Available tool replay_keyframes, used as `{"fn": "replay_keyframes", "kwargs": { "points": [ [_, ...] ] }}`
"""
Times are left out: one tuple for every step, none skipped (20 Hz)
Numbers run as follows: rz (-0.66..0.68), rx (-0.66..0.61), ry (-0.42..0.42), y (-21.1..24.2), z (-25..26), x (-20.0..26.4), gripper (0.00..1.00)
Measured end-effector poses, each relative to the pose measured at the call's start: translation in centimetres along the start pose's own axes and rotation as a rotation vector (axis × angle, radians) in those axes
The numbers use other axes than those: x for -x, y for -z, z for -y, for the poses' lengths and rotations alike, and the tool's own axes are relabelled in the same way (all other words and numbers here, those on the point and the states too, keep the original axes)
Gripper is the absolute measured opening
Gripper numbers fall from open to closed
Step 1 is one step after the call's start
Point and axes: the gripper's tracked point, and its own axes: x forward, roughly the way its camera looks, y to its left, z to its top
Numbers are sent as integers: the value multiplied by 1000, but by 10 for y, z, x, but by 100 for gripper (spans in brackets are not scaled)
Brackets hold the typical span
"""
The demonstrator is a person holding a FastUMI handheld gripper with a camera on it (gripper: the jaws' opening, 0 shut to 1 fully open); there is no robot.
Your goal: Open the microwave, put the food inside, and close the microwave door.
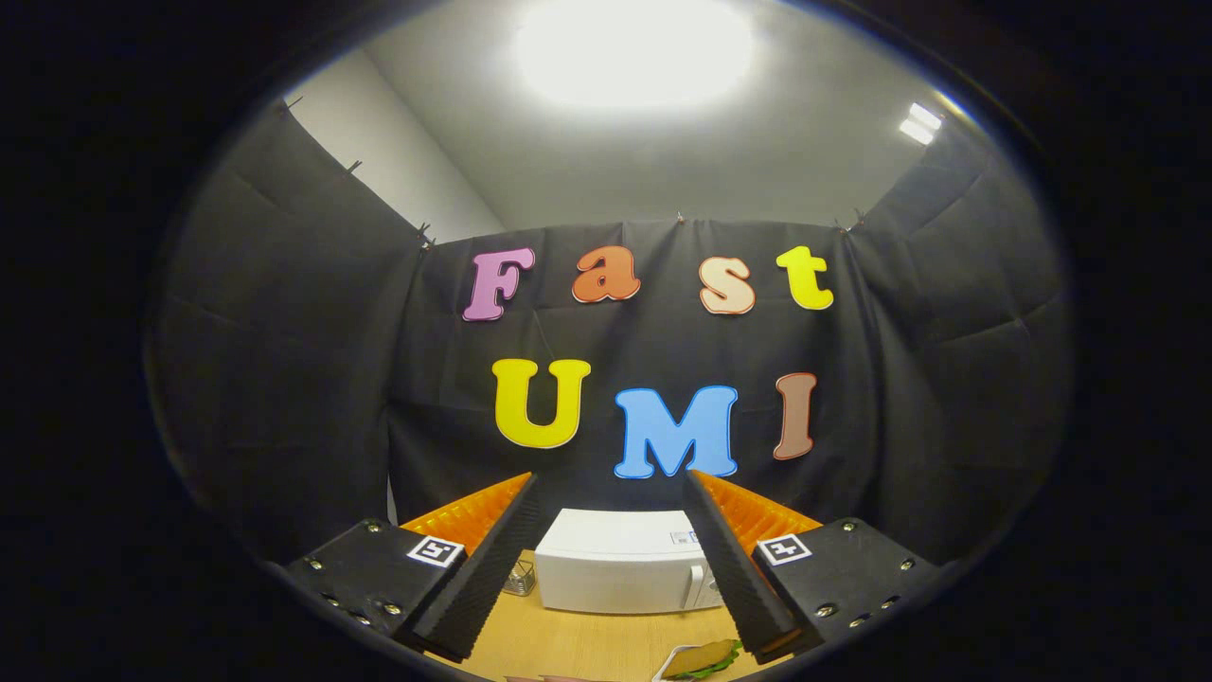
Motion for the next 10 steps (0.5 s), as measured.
{"fn": "replay_keyframes", "kwargs": {
  "points": [
    [-1,-5,-5,10,3,-5,97],
    [5,-6,-7,20,7,-11,97],
    [12,-2,3,32,15,-19,97],
    [21,7,15,46,24,-28,97],
    [31,21,21,61,30,-39,97],
    [45,33,27,77,36,-51,97],
    [62,37,34,92,43,-63,97],
    [69,44,37,111,49,-75,97],
    [63,52,45,134,56,-88,97],
    [43,52,72,158,68,-101,97]
  ]
}}
